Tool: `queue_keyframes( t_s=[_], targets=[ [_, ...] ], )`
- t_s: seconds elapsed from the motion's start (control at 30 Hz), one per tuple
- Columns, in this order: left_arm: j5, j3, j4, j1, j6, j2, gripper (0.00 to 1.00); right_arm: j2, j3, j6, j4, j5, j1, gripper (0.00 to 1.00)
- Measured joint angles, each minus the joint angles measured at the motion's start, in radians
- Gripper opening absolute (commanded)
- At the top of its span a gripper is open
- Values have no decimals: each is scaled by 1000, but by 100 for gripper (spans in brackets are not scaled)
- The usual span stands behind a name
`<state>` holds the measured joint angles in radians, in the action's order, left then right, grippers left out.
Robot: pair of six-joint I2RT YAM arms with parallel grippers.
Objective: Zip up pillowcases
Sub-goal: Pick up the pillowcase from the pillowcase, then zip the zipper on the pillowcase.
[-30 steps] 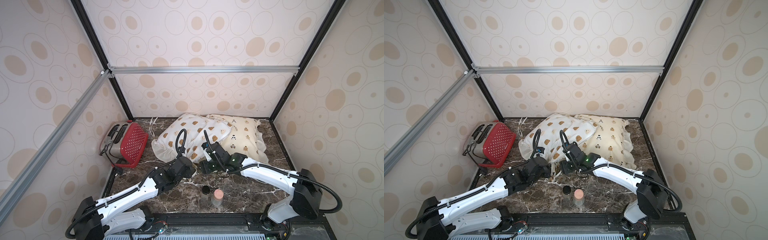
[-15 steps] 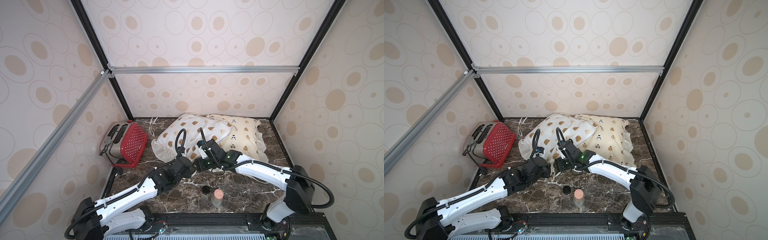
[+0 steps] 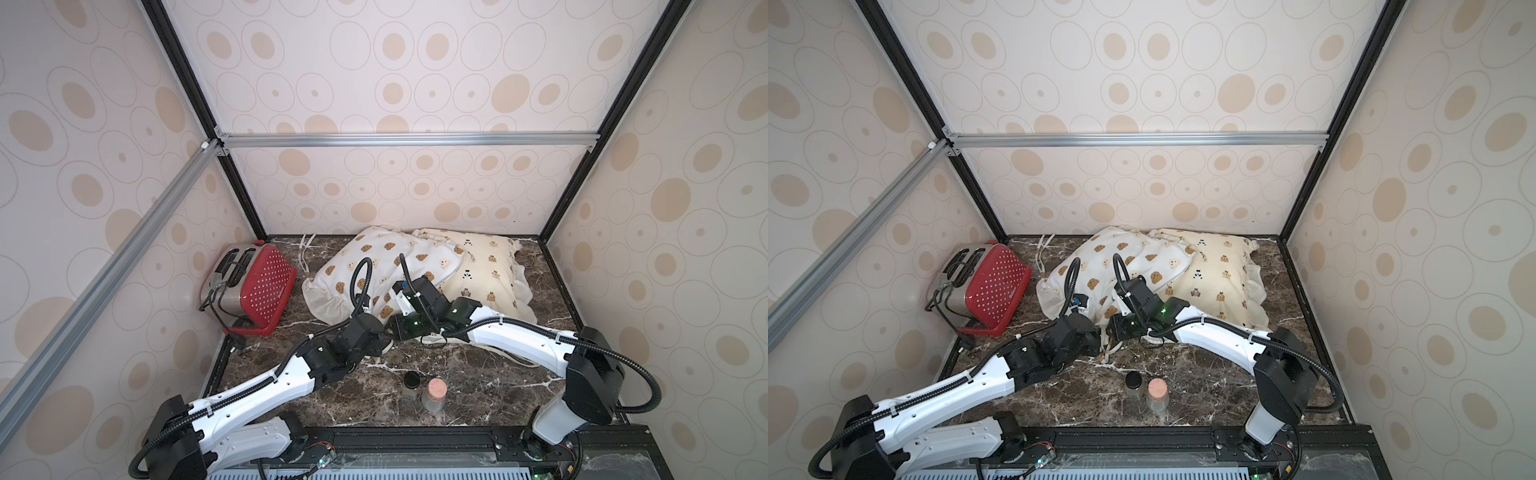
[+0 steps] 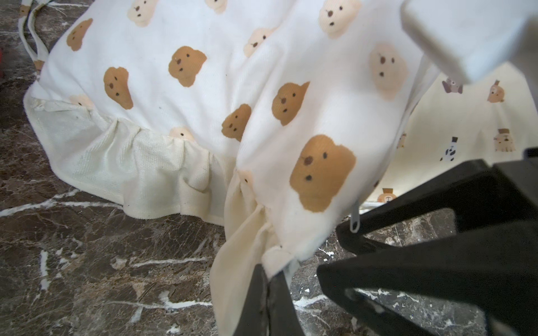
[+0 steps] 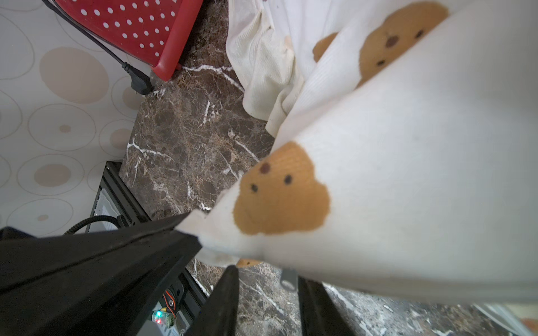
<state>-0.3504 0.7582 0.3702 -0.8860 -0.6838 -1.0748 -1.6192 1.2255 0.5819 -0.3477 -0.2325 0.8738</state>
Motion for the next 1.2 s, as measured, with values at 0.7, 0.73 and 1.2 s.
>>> queue_keyframes(
  t_s=[0.7,0.73,1.2],
  targets=[
    [0,0,-3,1,0,0,0,-36,22,13,42,-7,-33,19],
    [0,0,-4,1,-1,0,0,-36,22,13,42,-7,-34,17],
    [-14,0,-10,3,-1,0,0,-43,24,7,20,0,-35,5]
  ],
)
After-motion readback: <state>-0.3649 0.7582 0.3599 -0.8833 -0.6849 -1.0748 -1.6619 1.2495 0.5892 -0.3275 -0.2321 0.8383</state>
